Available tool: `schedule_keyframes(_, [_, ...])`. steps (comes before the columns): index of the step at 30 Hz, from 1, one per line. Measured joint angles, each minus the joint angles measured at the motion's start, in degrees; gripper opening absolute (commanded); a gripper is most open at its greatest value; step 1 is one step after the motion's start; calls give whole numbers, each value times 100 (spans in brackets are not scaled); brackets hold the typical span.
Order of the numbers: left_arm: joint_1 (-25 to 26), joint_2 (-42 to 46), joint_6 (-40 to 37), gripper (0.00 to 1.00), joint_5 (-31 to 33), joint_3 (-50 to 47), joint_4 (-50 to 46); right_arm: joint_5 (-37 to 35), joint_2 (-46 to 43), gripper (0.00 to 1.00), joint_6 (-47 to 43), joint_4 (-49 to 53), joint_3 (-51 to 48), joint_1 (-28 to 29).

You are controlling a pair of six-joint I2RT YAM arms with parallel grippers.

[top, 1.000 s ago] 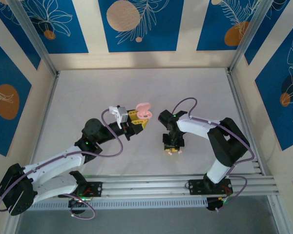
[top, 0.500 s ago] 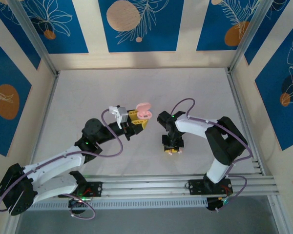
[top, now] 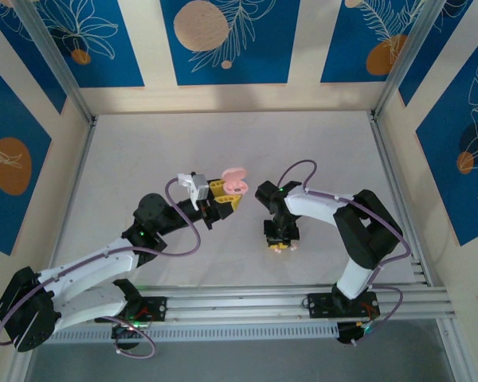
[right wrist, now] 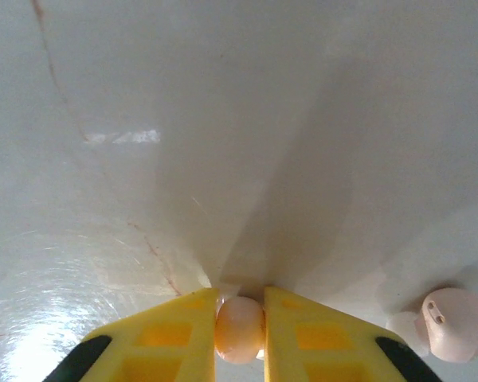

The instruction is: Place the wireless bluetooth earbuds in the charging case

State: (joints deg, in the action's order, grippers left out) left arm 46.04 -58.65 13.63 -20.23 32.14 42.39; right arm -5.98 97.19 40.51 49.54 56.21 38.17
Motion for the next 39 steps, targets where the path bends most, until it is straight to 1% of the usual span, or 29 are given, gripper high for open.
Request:
schedule_keyframes(3, [0,0,0,18,22,0,0,205,-308,19,-50,-90,-11,-74])
schedule_keyframes(6, [0,17,-2,18,87,0,-4,855,-938,19,-109,-503,-160,-321])
schedule_keyframes(9, [0,85,-9,18,151,-2,-37,2041,-1707,20,-22,-1239,-527,-852])
schedule_keyframes(12, [0,153,-24,18,199,-2,-44,3342,-2109,21,249,-2120,-848,-1360])
schedule_keyframes(16, [0,160,-33,19,236,-2,-55,4972,-2081,21,636,-3158,-876,-1731])
schedule_keyframes(19, [0,162,-55,18,238,-2,-74,5871,-1976,21,1045,-3840,-874,-1867])
schedule_keyframes(22, [0,170,-66,18,258,-13,-125,6507,-1840,21,1471,-4417,-870,-1917])
schedule_keyframes(25, [0,240,-79,18,278,-55,-170,6874,-1794,21,1818,-4793,-868,-1919])
schedule_keyframes(28, [0,323,-179,19,280,-66,-271,7066,-1792,21,2105,-5034,-863,-1919])
schedule_keyframes(33, [0,387,-334,20,278,-66,-433,7095,-1794,21,2457,-5174,-844,-1945])
schedule_keyframes(39, [0,391,-546,20,273,-66,-680,7042,-1897,21,2603,-5158,-831,-1956])
